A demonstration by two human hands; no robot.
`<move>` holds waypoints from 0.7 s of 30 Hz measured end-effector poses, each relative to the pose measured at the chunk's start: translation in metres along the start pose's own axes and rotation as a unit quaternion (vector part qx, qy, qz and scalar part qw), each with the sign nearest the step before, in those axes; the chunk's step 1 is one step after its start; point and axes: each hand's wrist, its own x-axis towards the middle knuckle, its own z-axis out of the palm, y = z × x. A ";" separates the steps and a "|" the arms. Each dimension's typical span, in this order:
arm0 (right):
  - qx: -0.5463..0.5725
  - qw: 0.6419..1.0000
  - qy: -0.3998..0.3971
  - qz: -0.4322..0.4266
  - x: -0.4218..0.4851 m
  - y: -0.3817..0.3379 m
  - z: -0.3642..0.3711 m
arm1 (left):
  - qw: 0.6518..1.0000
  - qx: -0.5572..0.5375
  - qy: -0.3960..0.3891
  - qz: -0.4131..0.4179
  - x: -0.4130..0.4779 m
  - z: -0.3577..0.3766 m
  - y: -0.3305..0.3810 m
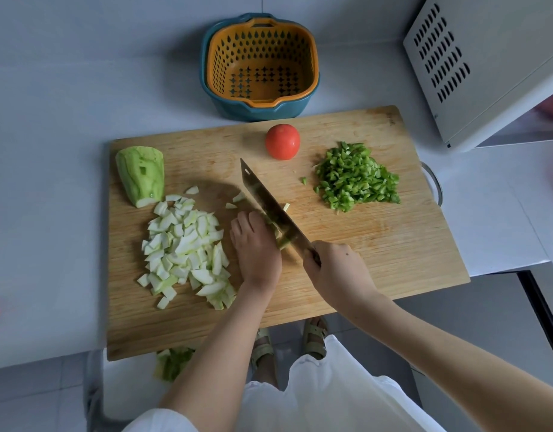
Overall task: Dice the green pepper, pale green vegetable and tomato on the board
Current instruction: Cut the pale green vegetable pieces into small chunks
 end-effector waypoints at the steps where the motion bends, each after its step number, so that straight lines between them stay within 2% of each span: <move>1: -0.002 1.000 0.004 -0.003 -0.003 0.001 -0.003 | 1.000 0.011 -0.005 0.003 0.000 0.001 -0.001; 8: -0.012 1.000 -0.005 0.001 -0.016 0.000 -0.011 | 0.999 0.015 -0.030 -0.004 0.001 -0.001 0.000; 16: 0.011 1.000 0.001 -0.003 0.005 0.000 0.005 | 0.998 -0.062 -0.002 0.004 0.002 0.000 -0.005; 21: -0.007 1.000 0.013 -0.013 -0.012 0.003 -0.008 | 0.998 -0.065 0.013 0.004 0.003 -0.001 -0.004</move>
